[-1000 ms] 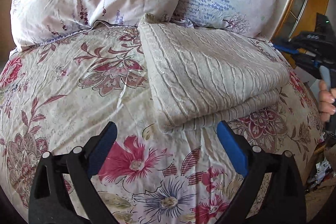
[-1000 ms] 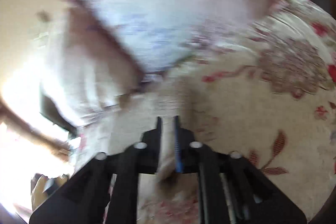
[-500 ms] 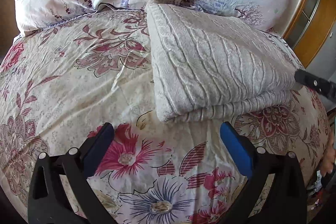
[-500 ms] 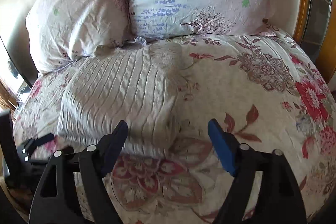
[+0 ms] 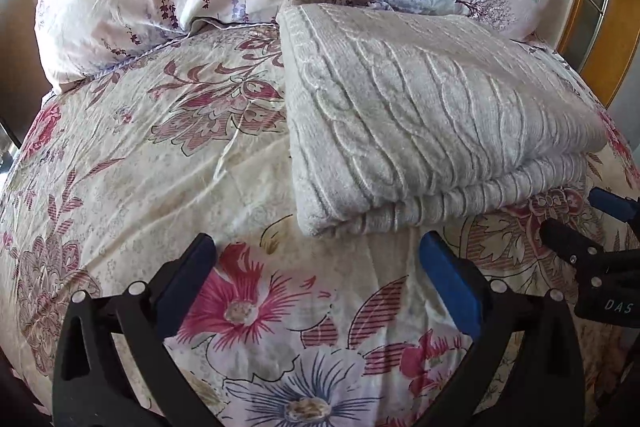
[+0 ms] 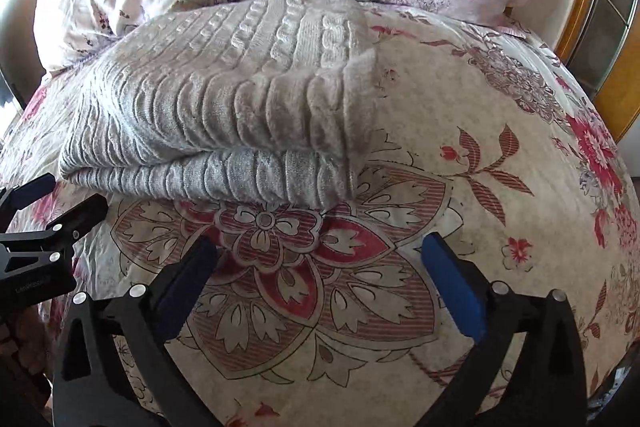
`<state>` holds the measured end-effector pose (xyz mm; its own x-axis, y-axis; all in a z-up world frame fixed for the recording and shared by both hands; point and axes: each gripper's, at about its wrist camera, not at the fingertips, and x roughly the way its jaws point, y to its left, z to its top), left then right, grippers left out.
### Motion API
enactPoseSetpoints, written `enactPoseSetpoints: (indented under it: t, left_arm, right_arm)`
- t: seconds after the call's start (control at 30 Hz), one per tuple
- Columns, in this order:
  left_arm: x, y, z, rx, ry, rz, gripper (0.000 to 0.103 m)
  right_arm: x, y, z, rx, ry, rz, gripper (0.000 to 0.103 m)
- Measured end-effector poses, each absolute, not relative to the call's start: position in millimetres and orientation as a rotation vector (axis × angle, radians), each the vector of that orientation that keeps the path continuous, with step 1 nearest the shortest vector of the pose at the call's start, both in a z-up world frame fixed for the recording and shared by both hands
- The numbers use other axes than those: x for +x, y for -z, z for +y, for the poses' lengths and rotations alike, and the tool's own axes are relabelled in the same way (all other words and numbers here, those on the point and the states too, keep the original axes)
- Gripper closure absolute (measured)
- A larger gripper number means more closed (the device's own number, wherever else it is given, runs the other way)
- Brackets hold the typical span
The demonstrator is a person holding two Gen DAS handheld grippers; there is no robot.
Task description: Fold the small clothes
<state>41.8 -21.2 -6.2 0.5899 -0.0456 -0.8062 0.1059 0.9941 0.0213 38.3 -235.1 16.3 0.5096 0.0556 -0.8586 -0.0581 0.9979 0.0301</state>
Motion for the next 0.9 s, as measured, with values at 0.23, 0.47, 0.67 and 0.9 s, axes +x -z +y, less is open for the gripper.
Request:
enactPoseSetpoints:
  t: [0.23, 0.47, 0.67, 0.9]
  left_arm:
    - [42.5, 6.2, -21.1, 0.07, 0.09, 0.936, 0.002]
    - [42.8, 6.4, -21.2, 0.07, 0.089, 0.936, 0.002]
    - [42.8, 6.4, -21.2, 0.07, 0.089, 0.935, 0.002]
    - [42.8, 6.4, -21.2, 0.07, 0.089, 0.935, 0.002]
  right_arm:
    - [37.0, -17.6, -235.5, -0.003, -0.068, 1.03, 0.001]
    - [36.7, -17.6, -235.6, -0.003, -0.069, 1.03, 0.001]
    - [36.2, -17.8, -236.0, -0.003, -0.069, 1.029, 0.001]
    - [36.5, -17.5, -235.6, -0.003, -0.069, 1.029, 0.001]
